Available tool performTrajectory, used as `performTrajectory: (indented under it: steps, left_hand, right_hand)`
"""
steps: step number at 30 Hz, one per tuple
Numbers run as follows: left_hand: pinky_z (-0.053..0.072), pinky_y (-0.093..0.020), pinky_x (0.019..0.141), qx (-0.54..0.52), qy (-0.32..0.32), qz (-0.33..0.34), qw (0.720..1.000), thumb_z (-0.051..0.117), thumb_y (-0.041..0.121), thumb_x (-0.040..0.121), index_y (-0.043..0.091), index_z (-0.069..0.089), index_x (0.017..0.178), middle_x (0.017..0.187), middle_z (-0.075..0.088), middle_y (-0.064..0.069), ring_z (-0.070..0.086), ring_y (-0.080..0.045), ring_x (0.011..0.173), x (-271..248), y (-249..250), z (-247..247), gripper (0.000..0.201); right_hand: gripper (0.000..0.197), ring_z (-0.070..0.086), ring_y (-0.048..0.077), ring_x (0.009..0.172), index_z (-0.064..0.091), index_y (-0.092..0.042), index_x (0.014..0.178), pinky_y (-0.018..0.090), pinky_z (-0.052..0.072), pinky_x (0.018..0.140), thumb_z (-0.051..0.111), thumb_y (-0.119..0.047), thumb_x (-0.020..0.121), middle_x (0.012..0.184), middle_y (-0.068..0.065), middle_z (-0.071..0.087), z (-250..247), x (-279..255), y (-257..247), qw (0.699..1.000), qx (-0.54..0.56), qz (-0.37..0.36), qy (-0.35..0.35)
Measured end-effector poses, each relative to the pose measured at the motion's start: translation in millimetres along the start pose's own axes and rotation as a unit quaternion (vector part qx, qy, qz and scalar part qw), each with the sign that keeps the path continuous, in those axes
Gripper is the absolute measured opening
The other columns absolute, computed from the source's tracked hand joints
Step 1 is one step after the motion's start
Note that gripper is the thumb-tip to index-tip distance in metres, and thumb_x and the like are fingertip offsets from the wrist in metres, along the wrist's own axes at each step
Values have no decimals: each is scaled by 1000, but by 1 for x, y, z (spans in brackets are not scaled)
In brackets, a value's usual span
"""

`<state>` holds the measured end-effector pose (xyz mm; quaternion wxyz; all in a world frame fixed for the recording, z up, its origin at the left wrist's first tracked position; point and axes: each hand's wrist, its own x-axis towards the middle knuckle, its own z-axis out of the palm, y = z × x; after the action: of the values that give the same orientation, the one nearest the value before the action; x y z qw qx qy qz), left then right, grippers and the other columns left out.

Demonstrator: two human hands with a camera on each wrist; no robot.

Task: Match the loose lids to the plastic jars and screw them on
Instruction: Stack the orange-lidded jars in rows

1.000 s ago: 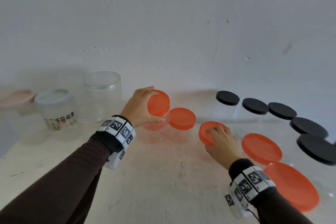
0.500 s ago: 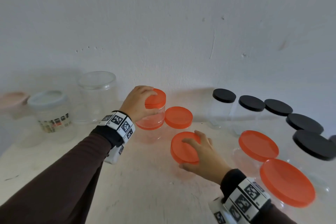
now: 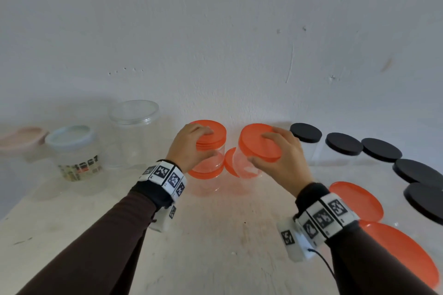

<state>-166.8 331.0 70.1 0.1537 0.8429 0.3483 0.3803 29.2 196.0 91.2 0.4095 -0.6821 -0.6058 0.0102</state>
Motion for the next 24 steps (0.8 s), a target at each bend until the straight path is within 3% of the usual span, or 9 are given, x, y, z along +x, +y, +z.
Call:
performTrajectory:
  steps: [8,12,15,17,20,24]
  left_hand:
    - [27,-20,97,-32,36,5,999,80,26,68,11,62,116,121,56,-2,43,-11,112,-3,-4,5,53]
    - [26,-20,97,-39,48,13,998,80,27,68,12,63,115,119,56,0,43,-10,111,-3,-6,7,52]
    - [24,-20,99,-42,58,14,997,81,25,68,13,63,114,118,56,2,42,-11,112,-4,-8,9,51]
    - [22,-22,100,-44,59,14,997,81,23,68,13,63,114,118,54,5,42,-13,114,-4,-10,10,50]
    - [22,-23,101,-47,59,20,997,81,23,68,14,63,114,115,51,9,41,-13,116,-5,-11,11,50]
    - [20,-23,102,-49,61,20,997,80,23,68,15,62,115,116,51,9,39,-12,116,-5,-12,11,50]
  right_hand:
    - [62,35,23,125,55,-10,123,21,29,94,79,-34,70,136,4,41,41,24,3,1000,7,5,12]
    - [93,30,19,131,30,-8,139,19,26,99,83,-27,66,146,7,20,41,22,5,995,85,48,14]
    - [106,31,8,120,13,-11,144,20,27,98,83,-18,66,143,4,23,44,11,9,983,142,114,-11]
    - [103,33,7,115,14,-12,144,22,31,93,82,-14,67,138,4,32,50,5,15,971,179,157,-27]
    - [91,43,17,118,25,-10,138,26,37,86,82,-18,68,132,7,41,58,2,25,965,178,190,-42]
    - [92,44,24,121,25,-8,139,32,42,93,82,-22,68,134,9,41,63,7,30,960,175,213,-47]
